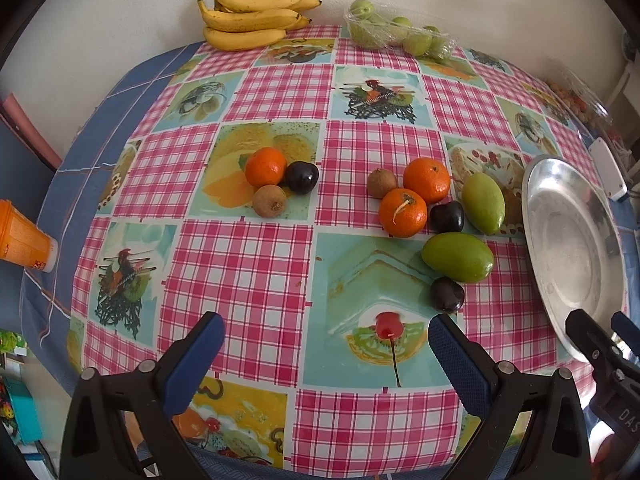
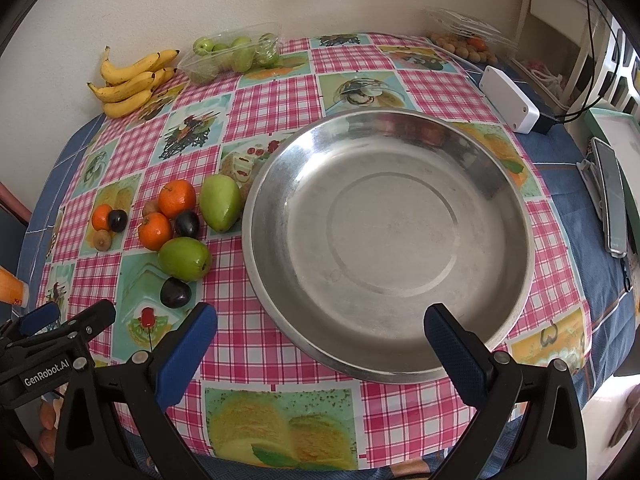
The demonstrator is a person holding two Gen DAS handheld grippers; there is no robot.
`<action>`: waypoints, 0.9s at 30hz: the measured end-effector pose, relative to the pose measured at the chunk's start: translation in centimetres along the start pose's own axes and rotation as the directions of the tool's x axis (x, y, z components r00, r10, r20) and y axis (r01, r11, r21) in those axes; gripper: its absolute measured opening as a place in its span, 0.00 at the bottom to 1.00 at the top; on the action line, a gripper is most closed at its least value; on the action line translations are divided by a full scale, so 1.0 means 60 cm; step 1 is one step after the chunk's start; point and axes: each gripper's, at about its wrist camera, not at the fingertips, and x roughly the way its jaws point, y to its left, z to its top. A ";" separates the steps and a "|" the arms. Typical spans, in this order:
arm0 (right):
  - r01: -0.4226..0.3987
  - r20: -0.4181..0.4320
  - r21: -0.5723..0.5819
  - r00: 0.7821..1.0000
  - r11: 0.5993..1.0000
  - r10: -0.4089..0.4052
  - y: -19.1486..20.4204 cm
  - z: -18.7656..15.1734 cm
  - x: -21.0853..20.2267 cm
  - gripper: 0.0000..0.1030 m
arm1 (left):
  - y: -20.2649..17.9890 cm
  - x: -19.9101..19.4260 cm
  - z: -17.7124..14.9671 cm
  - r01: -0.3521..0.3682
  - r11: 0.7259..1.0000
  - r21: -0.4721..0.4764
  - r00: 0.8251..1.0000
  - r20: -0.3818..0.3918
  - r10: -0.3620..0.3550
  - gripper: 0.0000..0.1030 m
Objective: Organize fruits
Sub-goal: 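Close the right tool on the green mango while the left tool approaches the black cherry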
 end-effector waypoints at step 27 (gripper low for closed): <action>-0.207 -0.057 -0.111 0.978 0.972 0.202 0.114 0.048 0.047 0.84 | 0.063 0.053 0.067 0.016 0.953 -0.302 0.992 -0.114 -0.053 0.99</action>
